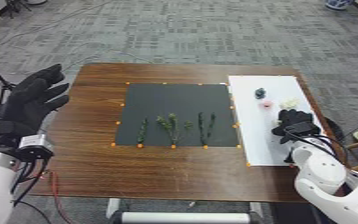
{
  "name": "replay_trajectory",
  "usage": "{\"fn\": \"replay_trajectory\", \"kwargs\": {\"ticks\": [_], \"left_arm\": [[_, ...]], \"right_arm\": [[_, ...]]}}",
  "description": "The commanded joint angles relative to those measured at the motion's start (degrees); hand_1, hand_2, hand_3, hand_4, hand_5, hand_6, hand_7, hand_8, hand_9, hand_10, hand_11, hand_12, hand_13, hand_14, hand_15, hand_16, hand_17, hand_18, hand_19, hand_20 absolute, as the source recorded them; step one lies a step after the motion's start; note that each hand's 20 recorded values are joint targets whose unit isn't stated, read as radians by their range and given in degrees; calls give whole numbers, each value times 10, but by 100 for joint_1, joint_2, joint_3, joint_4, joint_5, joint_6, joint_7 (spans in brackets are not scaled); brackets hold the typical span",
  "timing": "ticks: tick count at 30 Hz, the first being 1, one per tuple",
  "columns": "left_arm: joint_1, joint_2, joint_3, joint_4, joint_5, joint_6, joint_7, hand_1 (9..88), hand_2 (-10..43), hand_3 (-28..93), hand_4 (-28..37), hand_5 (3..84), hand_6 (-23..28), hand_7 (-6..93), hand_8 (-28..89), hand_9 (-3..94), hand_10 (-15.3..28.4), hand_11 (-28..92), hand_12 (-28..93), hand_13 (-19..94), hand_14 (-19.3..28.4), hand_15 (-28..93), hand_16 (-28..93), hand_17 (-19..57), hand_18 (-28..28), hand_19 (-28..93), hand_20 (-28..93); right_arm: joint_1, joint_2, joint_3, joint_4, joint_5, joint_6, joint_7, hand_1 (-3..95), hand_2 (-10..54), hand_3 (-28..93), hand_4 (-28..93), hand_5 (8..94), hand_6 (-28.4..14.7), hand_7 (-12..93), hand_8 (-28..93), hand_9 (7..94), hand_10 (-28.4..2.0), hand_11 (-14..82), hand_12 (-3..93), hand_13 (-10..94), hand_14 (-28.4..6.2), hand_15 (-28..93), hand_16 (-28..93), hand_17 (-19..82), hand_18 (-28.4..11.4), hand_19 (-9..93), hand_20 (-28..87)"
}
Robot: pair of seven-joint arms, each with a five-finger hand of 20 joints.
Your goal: Arrange flowers
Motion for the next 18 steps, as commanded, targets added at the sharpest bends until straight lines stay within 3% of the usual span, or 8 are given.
{"fn": "replay_trajectory", "kwargs": {"ticks": [1, 3, 4, 6, 11, 18], "left_arm": [[-7, -9, 20, -8, 9, -16, -43, 253, -23, 698, -277, 231, 13, 203, -100, 162, 90, 217, 197, 75, 123, 431, -45, -109, 191, 389, 116], [-18, 5, 9, -7, 8, -21, -43, 252, -23, 699, -276, 231, 13, 203, -100, 162, 90, 218, 198, 74, 124, 431, -45, -109, 191, 389, 116], [-9, 13, -13, -13, 4, -26, -48, 253, -23, 698, -276, 231, 13, 203, -100, 161, 90, 218, 198, 74, 124, 431, -45, -109, 191, 389, 116], [-13, 54, -49, -17, 0, -4, -44, 253, -23, 698, -276, 231, 14, 202, -100, 162, 90, 217, 198, 75, 124, 432, -45, -109, 191, 389, 115], [-131, 272, -123, 12, -28, -15, -111, 253, -23, 698, -276, 232, 14, 202, -99, 162, 90, 219, 198, 75, 124, 432, -45, -109, 191, 389, 115], [-738, 721, 152, 226, -81, -250, -305, 254, -22, 696, -275, 232, 14, 201, -99, 161, 90, 219, 196, 75, 124, 432, -46, -109, 190, 388, 115]], "right_arm": [[395, -130, -756, 508, -332, 1080, -46, 401, -95, 803, -283, 598, 19, 323, -81, 672, -75, 256, 276, 659, -66, 838, 336, 380, -199, 917, 552], [529, -135, -966, 569, -469, 1519, 8, 478, -95, 768, -282, 645, 31, 387, -10, 771, -43, 146, 402, 693, -58, 830, 344, 405, -198, 929, 551], [514, -133, -950, 553, -484, 1666, -77, 498, -95, 772, -282, 671, 35, 401, 2, 802, -39, 139, 427, 705, -56, 828, 346, 417, -198, 931, 557], [540, -124, -914, 426, -394, 1809, -222, 517, -95, 791, -283, 716, 40, 420, 17, 845, -36, 152, 463, 726, -53, 828, 350, 438, -200, 932, 573], [1131, -267, -1322, -10, -359, 2272, -505, 508, -95, 822, -283, 746, 37, 417, 6, 859, -43, 162, 477, 734, -53, 828, 357, 444, -201, 932, 588], [2374, -861, -2282, -262, -64, 2396, -1085, 505, -95, 832, -282, 767, 38, 403, -17, 867, -49, 160, 482, 733, -55, 826, 363, 444, -202, 932, 593]]}}
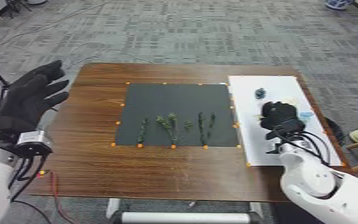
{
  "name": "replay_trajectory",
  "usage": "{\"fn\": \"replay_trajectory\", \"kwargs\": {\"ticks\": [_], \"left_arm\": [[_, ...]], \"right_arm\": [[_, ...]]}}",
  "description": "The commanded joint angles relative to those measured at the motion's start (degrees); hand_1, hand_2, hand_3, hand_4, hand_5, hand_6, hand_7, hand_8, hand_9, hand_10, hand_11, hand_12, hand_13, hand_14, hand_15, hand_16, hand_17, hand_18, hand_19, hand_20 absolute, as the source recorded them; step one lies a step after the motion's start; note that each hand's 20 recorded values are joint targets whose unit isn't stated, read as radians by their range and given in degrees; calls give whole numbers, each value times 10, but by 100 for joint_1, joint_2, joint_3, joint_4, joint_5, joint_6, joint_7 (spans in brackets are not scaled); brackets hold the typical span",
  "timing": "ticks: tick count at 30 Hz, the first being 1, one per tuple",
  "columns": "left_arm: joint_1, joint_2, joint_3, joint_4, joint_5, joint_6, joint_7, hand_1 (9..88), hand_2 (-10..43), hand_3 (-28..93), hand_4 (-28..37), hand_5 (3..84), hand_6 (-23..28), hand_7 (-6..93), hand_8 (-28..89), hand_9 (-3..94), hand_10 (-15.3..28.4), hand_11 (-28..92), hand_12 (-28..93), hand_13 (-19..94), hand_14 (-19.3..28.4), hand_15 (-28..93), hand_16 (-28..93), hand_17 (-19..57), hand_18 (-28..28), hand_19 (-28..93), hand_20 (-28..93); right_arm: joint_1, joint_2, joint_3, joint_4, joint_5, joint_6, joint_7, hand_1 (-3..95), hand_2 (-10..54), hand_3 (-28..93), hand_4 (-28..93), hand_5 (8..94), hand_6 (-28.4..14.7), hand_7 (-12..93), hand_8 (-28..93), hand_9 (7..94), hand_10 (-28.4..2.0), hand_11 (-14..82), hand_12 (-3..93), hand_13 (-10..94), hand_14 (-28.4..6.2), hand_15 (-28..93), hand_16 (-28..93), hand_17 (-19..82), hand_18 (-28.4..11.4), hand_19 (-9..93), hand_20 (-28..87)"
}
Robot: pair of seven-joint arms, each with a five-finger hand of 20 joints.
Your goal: Arrange flowers
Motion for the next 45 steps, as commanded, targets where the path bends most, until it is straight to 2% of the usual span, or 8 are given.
{"fn": "replay_trajectory", "kwargs": {"ticks": [1, 10, 14, 19, 22, 24, 32, 45], "left_arm": [[-705, 555, 259, 205, -73, -225, -219, 254, -22, 697, -275, 232, 14, 201, -99, 162, 91, 219, 196, 75, 124, 432, -46, -109, 190, 388, 115], [-1799, 1310, 829, 565, -297, -576, -439, 253, -21, 695, -274, 231, 12, 200, -98, 161, 89, 222, 197, 74, 122, 430, -46, -109, 190, 388, 116], [-2162, 1484, 1058, 654, -295, -644, -476, 254, -19, 693, -275, 231, 13, 200, -99, 161, 89, 221, 196, 73, 122, 428, -45, -109, 190, 388, 116], [-2483, 1565, 1308, 779, -289, -638, -420, 254, -18, 693, -274, 230, 14, 202, -98, 161, 89, 216, 193, 72, 122, 429, -45, -108, 189, 388, 115], [-2368, 1574, 1241, 649, -280, -601, -391, 255, -18, 691, -270, 231, 15, 198, -98, 162, 89, 210, 190, 72, 123, 428, -45, -108, 190, 389, 115], [-2474, 1597, 1334, 695, -273, -603, -388, 255, -16, 690, -268, 230, 15, 195, -97, 162, 90, 207, 189, 71, 125, 424, -47, -109, 192, 390, 115], [-2949, 1709, 1783, 821, -263, -604, -344, 247, -15, 689, -236, 227, 16, 161, -83, 163, 95, 165, 181, 70, 136, 390, -50, -116, 202, 389, 115], [-3753, 1569, 2609, 1065, -210, -738, -332, 197, -59, 768, -198, 218, 1, 60, -41, 177, 88, -39, 217, 79, 121, 114, 31, -127, 206, 294, 129]], "right_arm": [[1498, -924, -815, -371, 228, 79, -771, 502, -95, 837, -281, 768, 37, 403, -16, 866, -50, 159, 483, 733, -55, 826, 364, 443, -202, 932, 593], [2691, -2021, -2140, -61, 512, -407, -1180, 477, -95, 837, -200, 780, 33, 380, -19, 872, -48, 148, 466, 733, -57, 825, 364, 443, -204, 932, 593], [3244, -2389, -2891, 41, 550, -371, -1181, 475, -95, 833, -191, 787, 33, 368, -26, 878, -48, 138, 457, 734, -58, 824, 363, 443, -205, 932, 593], [3758, -2969, -3497, 470, 517, -521, -1213, 480, -95, 834, -217, 808, 41, 333, -33, 885, -50, 126, 454, 734, -59, 824, 365, 442, -207, 932, 596], [4341, -3226, -4263, 472, 584, -301, -795, 485, -95, 831, -237, 815, 48, 313, -32, 883, -50, 124, 458, 732, -58, 825, 367, 440, -206, 932, 597], [4538, -3452, -4501, 617, 626, -180, -742, 488, -95, 830, -245, 816, 51, 308, -30, 883, -51, 122, 457, 731, -58, 826, 368, 438, -204, 932, 597], [4995, -4164, -4935, 1131, 700, -84, -373, 494, -95, 828, -266, 820, 59, 289, -33, 881, -51, 117, 453, 727, -56, 829, 368, 436, -204, 932, 599], [4618, -4617, -4632, 1744, 657, -608, -376, 500, -95, 827, -279, 820, 60, 278, -25, 871, -53, 127, 469, 717, -60, 837, 370, 430, -204, 932, 601]]}}
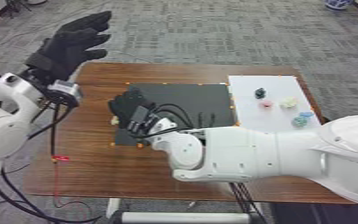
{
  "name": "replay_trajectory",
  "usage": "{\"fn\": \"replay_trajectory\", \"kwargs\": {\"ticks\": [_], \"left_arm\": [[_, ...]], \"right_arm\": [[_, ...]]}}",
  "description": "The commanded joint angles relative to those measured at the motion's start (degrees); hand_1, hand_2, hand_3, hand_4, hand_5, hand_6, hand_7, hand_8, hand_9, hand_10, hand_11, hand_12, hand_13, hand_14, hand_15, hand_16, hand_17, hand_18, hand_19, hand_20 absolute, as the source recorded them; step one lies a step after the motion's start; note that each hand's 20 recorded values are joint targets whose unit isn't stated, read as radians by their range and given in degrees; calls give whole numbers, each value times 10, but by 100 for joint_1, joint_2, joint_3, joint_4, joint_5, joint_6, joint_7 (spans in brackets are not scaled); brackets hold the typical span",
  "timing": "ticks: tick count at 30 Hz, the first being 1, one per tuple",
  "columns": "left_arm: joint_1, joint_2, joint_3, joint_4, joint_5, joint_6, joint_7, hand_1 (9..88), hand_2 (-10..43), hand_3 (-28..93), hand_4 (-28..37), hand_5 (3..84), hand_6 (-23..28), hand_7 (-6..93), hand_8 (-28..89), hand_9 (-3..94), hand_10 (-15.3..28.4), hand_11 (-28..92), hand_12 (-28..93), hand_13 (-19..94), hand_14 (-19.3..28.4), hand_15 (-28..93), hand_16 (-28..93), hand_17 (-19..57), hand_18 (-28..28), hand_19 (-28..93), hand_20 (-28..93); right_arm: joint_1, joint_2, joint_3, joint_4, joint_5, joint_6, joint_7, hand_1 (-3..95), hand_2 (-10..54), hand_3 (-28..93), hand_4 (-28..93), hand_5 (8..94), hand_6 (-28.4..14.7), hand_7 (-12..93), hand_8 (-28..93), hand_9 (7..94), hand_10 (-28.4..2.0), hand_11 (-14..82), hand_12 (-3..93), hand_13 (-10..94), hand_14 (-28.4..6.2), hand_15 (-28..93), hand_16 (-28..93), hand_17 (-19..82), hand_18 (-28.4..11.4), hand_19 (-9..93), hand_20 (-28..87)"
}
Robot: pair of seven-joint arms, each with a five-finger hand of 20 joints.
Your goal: Arrange flowers
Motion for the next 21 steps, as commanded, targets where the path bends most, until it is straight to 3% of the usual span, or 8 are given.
{"fn": "replay_trajectory", "kwargs": {"ticks": [1, 4, 16, 21], "left_arm": [[-391, -126, 301, 106, 29, -131, 14, 196, -63, 773, -203, 219, -1, 59, -41, 179, 87, -44, 220, 82, 116, 101, 35, -120, 199, 276, 130], [-523, -148, 425, 159, 23, -168, -4, 191, -75, 793, -224, 220, -10, 73, -45, 181, 82, -44, 231, 88, 105, 77, 55, -96, 176, 217, 142], [-532, -204, 420, 201, 2, -275, -40, 193, -80, 801, -250, 225, -15, 109, -62, 183, 75, -2, 232, 97, 93, 107, 70, -63, 142, 147, 171], [-561, -223, 453, 219, 0, -292, -61, 190, -82, 805, -252, 226, -15, 111, -66, 183, 73, 7, 225, 95, 93, 112, 56, -61, 139, 141, 174]], "right_arm": [[-325, -280, 310, 340, -231, -353, -64, 500, -95, 826, -280, 820, 60, 278, -24, 870, -53, 130, 474, 716, -60, 838, 373, 428, -203, 932, 601], [-406, -327, 345, 466, -280, -460, -93, 500, -95, 826, -281, 822, 60, 276, -24, 864, -56, 138, 490, 706, -64, 842, 382, 423, -198, 932, 599], [-778, -280, 691, 407, -488, -856, -261, 465, -95, 805, -283, 820, 63, 275, -20, 810, -62, 233, 591, 675, -73, 845, 448, 398, -200, 932, 601], [-860, -275, 810, 404, -495, -1041, -249, 444, -95, 787, -283, 781, 59, 271, -30, 761, -68, 291, 583, 660, -78, 843, 463, 389, -200, 932, 597]]}}
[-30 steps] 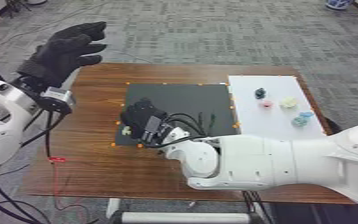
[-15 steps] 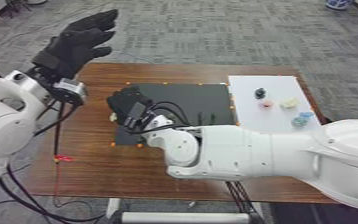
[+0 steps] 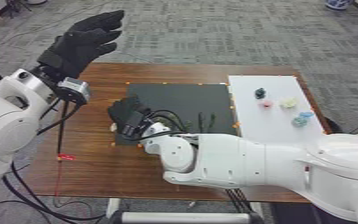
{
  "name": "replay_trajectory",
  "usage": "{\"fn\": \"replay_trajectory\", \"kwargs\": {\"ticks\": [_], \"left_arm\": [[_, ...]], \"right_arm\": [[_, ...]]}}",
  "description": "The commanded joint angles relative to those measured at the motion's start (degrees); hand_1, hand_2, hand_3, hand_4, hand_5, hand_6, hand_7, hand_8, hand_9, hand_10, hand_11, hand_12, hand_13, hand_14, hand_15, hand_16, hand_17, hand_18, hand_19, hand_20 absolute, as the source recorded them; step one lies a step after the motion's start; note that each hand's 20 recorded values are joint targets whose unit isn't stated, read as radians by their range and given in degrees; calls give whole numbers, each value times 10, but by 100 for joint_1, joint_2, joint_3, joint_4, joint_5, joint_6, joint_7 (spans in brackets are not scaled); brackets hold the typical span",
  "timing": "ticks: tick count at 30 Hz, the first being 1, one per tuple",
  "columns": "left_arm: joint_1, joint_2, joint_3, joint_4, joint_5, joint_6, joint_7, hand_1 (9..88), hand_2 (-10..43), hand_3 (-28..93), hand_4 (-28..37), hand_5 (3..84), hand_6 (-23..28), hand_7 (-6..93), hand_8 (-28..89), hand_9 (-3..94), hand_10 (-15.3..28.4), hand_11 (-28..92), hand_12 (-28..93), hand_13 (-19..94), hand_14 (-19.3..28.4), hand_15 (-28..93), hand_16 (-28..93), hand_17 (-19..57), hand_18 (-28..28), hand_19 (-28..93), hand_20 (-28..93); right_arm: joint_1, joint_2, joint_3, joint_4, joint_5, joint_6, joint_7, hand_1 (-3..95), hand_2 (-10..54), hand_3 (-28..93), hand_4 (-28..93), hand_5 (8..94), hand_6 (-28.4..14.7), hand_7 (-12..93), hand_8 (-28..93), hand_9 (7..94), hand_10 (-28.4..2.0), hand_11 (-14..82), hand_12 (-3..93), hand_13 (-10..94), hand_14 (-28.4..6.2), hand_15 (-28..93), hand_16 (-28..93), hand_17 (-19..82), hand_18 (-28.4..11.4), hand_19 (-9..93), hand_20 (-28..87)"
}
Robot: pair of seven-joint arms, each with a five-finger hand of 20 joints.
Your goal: Arrange flowers
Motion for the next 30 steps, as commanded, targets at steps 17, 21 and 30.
{"fn": "replay_trajectory", "kwargs": {"ticks": [17, 21, 30], "left_arm": [[90, -74, -148, -24, -4, -36, -20, 195, -84, 803, -256, 224, -21, 118, -68, 179, 60, 10, 220, 99, 65, 90, 63, -26, 105, 82, 192], [114, -76, -172, -44, 7, -13, -15, 197, -81, 799, -256, 223, -21, 121, -69, 178, 61, 19, 222, 97, 69, 102, 68, -30, 109, 87, 197], [226, -61, -269, -87, 8, 24, -2, 201, -69, 784, -250, 223, -17, 121, -69, 175, 63, 28, 217, 91, 76, 124, 60, -44, 125, 122, 192]], "right_arm": [[-8, 46, 109, -124, -52, -578, 47, 384, -95, 810, -283, 680, 34, 276, -34, 661, -81, 407, 496, 627, -87, 851, 455, 368, -198, 932, 588], [-7, 107, 146, -193, -71, -652, -13, 371, -95, 816, -283, 677, 35, 273, -46, 650, -83, 436, 465, 623, -88, 852, 453, 365, -198, 931, 588], [98, 139, 38, -236, -15, -478, 20, 369, -95, 825, -283, 689, 36, 280, -37, 654, -85, 429, 457, 618, -90, 854, 445, 360, -201, 929, 584]]}}
